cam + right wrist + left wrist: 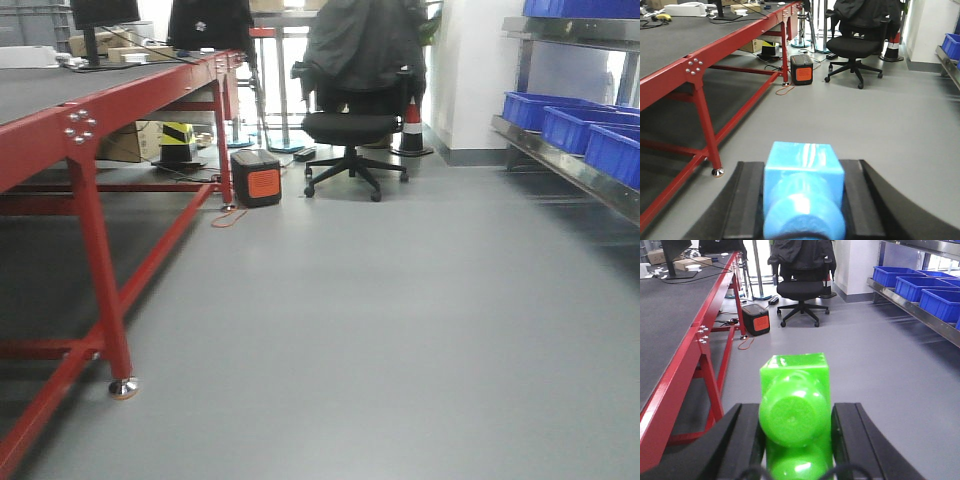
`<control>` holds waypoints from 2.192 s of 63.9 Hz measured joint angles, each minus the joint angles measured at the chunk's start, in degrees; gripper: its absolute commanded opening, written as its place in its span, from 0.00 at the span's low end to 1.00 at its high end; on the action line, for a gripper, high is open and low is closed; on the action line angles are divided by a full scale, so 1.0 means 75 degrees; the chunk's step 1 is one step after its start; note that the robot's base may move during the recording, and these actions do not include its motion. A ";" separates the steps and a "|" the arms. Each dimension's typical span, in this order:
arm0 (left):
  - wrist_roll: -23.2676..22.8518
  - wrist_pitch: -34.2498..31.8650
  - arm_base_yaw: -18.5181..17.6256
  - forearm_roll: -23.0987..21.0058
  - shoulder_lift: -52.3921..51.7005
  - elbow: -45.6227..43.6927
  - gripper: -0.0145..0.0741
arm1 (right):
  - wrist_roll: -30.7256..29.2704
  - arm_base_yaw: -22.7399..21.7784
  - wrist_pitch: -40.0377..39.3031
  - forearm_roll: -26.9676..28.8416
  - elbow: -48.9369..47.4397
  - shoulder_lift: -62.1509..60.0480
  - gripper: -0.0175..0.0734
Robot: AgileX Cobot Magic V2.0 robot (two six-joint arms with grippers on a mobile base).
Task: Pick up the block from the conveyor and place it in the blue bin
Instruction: 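Drive the base away from the conveyor toward the bin shelves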
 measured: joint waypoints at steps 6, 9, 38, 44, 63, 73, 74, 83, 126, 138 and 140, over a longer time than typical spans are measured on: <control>0.0000 0.0000 0.0000 0.0000 0.0000 0.0000 0.04 | 0.0000 0.0000 0.0000 0.0000 0.0000 0.0000 0.02; -0.0013 0.0000 0.0000 0.0000 0.0000 0.0000 0.04 | 0.0000 0.0000 0.0000 0.0000 0.0000 0.0000 0.02; -0.0013 0.0000 0.0000 0.0000 0.0000 0.0000 0.04 | 0.0000 0.0000 0.0000 0.0000 0.0000 0.0000 0.02; -0.0013 0.0000 0.0000 0.0000 0.0000 0.0000 0.04 | 0.0000 0.0000 0.0000 0.0000 0.0000 0.0000 0.02; -0.0013 0.0000 0.0000 0.0000 0.0000 0.0000 0.04 | 0.0000 0.0000 0.0000 0.0000 0.0000 0.0000 0.02; -0.0013 0.0000 0.0000 0.0000 0.0000 0.0000 0.04 | 0.0000 0.0000 0.0000 0.0000 0.0000 0.0000 0.02; -0.0013 0.0000 0.0000 0.0000 0.0000 0.0000 0.04 | 0.0000 0.0000 0.0000 0.0000 0.0000 0.0000 0.02; -0.0013 0.0000 0.0000 0.0000 0.0000 0.0000 0.04 | 0.0000 0.0000 0.0000 -0.0006 0.0000 0.0000 0.02; -0.0013 0.0000 0.0000 0.0014 0.0000 0.0000 0.04 | 0.0000 0.0000 0.0000 -0.0006 0.0000 0.0000 0.02; -0.0013 0.0000 0.0000 0.0014 0.0000 0.0000 0.04 | 0.0000 0.0000 0.0000 -0.0006 0.0000 0.0000 0.02; -0.0013 0.0000 0.0000 0.0014 0.0000 0.0000 0.04 | 0.0000 0.0000 0.0000 -0.0006 0.0000 0.0000 0.02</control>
